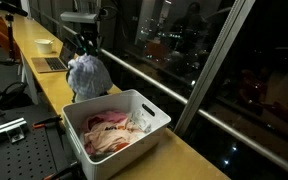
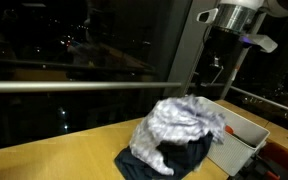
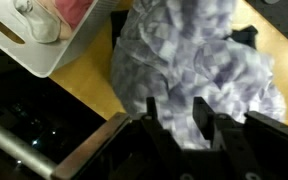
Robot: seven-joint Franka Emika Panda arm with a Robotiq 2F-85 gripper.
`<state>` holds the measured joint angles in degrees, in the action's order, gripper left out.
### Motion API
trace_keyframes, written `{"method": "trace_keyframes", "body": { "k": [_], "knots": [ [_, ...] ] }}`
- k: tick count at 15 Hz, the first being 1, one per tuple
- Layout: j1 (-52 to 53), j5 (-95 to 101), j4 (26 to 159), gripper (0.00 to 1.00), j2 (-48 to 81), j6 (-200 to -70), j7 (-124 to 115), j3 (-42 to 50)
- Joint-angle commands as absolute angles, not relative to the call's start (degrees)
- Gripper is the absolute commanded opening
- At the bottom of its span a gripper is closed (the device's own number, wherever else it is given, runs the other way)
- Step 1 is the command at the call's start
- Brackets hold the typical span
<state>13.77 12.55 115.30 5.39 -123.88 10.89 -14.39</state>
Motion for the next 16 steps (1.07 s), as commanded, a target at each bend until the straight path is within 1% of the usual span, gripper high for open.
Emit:
{"method": "trace_keyframes", "body": {
  "k": [1,4,5,11,16],
  "knots": [
    [10.91,10.43,117.77,0.76,1.72,-125.65,14.47,-11.87],
    [8.09,10.39,117.75,0.97,1.39,-126.35,17.14,-9.20],
    [7.31,10.57,117.52,1.00,1.66,-126.63,18.20,-8.40],
    [2.72,11.47,116.10,1.00,9.34,-134.90,24.64,-4.37],
    [0.59,12.41,114.01,1.00,19.02,-142.50,25.68,-3.45]
  ]
}}
